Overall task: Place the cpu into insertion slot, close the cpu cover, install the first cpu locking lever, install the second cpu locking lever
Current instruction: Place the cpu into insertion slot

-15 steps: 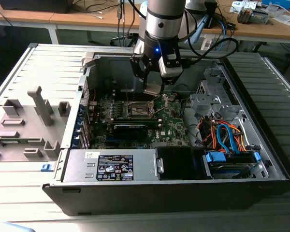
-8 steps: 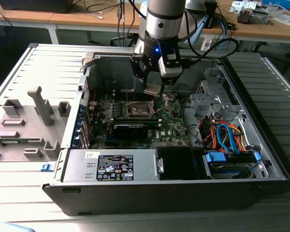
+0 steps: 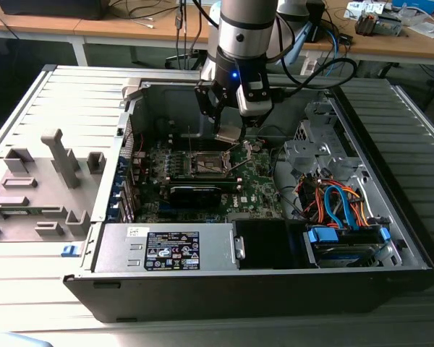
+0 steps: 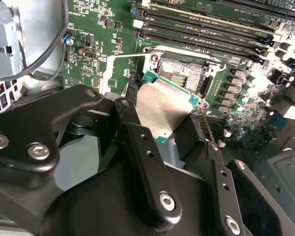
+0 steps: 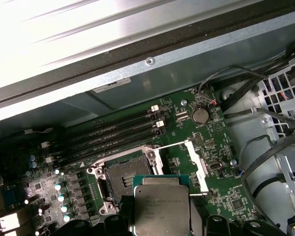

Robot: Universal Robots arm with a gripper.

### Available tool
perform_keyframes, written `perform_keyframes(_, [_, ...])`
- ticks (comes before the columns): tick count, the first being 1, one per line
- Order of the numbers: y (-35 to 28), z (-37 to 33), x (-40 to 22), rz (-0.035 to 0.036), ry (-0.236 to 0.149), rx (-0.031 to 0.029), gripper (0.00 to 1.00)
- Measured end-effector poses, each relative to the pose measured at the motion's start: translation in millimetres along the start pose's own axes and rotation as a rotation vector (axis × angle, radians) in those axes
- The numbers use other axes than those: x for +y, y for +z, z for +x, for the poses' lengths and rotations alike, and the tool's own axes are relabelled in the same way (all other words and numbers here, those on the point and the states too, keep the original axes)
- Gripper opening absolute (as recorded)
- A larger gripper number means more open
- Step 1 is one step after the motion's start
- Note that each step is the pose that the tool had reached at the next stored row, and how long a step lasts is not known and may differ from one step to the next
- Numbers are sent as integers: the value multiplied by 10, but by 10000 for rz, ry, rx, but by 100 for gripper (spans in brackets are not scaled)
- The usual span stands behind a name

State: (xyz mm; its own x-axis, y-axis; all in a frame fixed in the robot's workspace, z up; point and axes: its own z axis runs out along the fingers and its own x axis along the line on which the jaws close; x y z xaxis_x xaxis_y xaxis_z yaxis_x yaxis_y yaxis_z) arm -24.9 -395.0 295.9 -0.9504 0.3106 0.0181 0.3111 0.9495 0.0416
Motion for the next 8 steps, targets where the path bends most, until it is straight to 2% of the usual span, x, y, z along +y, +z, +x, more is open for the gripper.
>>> perform_keyframes(8, [2, 0, 0, -1, 77, -4, 55])
